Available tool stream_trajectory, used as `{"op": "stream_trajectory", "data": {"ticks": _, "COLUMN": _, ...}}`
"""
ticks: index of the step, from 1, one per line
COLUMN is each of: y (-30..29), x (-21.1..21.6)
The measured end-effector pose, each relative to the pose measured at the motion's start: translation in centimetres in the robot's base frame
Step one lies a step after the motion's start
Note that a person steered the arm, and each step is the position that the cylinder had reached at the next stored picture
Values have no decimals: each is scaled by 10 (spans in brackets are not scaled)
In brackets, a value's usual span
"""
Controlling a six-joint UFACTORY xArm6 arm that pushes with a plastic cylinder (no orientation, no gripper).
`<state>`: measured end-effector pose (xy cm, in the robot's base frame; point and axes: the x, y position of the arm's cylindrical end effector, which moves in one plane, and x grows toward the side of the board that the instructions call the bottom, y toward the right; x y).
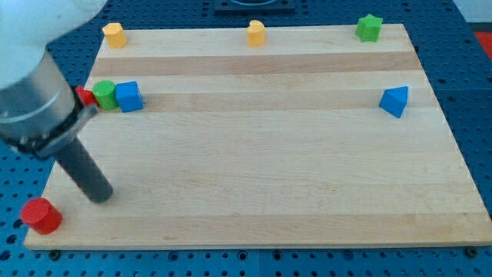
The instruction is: Push the red circle slightly towards the right
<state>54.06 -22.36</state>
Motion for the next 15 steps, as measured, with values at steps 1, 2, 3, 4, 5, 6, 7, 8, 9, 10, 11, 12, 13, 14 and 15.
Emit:
{"op": "stream_trajectory", "data": {"ticks": 1, "y": -69, "x": -21}}
{"op": "stream_trajectory", "data": {"ticks": 2, "y": -81, "x": -21}}
{"op": "stream_trajectory", "data": {"ticks": 3, "y": -81, "x": -19}}
{"op": "stream_trajectory", "data": {"ticks": 4, "y": -81, "x": 9}}
{"op": "stream_trajectory", "data": {"ticks": 5, "y": -80, "x": 11}}
{"op": "stream_trajectory", "data": {"ticks": 6, "y": -81, "x": 11}}
{"op": "stream_trajectory", "data": {"ticks": 7, "y": -81, "x": 12}}
{"op": "stream_trajectory", "data": {"ticks": 8, "y": -81, "x": 15}}
{"op": "stream_trajectory", "data": {"ticks": 9, "y": -80, "x": 31}}
{"op": "stream_trajectory", "data": {"ticks": 10, "y": -81, "x": 29}}
{"op": "stream_trajectory", "data": {"ticks": 11, "y": -81, "x": 24}}
{"op": "stream_trajectory", "data": {"ticks": 12, "y": -81, "x": 28}}
{"op": "stream_trajectory", "data": {"ticks": 13, "y": -81, "x": 38}}
{"op": "stream_trajectory", "data": {"ticks": 14, "y": -81, "x": 44}}
{"op": "stream_trajectory", "data": {"ticks": 15, "y": -81, "x": 40}}
